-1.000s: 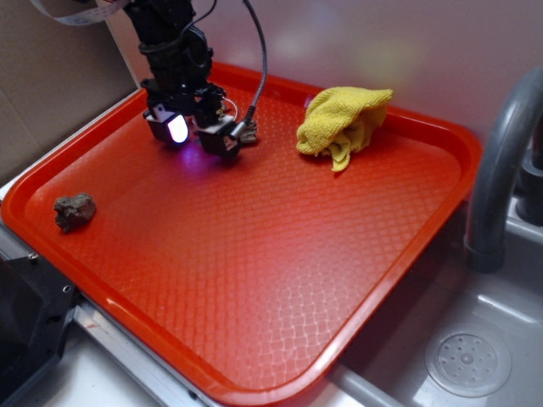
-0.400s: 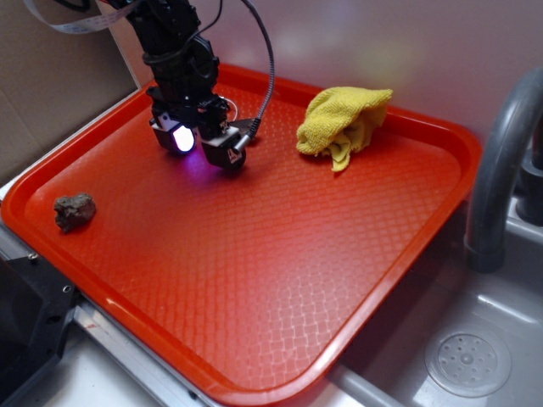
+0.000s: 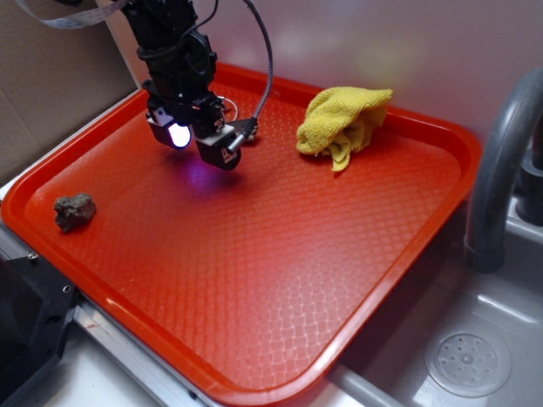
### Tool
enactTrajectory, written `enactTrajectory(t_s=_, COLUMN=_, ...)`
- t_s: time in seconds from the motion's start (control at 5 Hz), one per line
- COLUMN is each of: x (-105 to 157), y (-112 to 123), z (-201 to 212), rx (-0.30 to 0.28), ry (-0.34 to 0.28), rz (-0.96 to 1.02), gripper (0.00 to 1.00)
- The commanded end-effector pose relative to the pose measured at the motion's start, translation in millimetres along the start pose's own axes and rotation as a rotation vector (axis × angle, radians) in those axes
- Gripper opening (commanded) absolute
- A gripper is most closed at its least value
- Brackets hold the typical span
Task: Grab the wood chip.
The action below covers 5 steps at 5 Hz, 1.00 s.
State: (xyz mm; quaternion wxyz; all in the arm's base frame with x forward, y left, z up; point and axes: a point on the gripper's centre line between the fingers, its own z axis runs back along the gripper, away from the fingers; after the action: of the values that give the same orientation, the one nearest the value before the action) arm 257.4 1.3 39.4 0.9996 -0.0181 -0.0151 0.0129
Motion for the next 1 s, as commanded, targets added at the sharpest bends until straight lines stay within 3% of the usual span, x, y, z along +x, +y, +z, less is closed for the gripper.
enactTrajectory(t_s=0.0, x=27, y=-11, z=42, rx=0.051, ry=-0.168, rz=-0.246, gripper=1.0)
enactTrajectory(t_s=0.4, x=48, y=-3, z=6, rx=0.008, ry=-0.106, rz=-0.37, gripper=1.0)
enactTrajectory(t_s=0.8, x=40, y=-11, z=-2, rx=0.029, ry=-0.121, rz=-0.424, gripper=1.0)
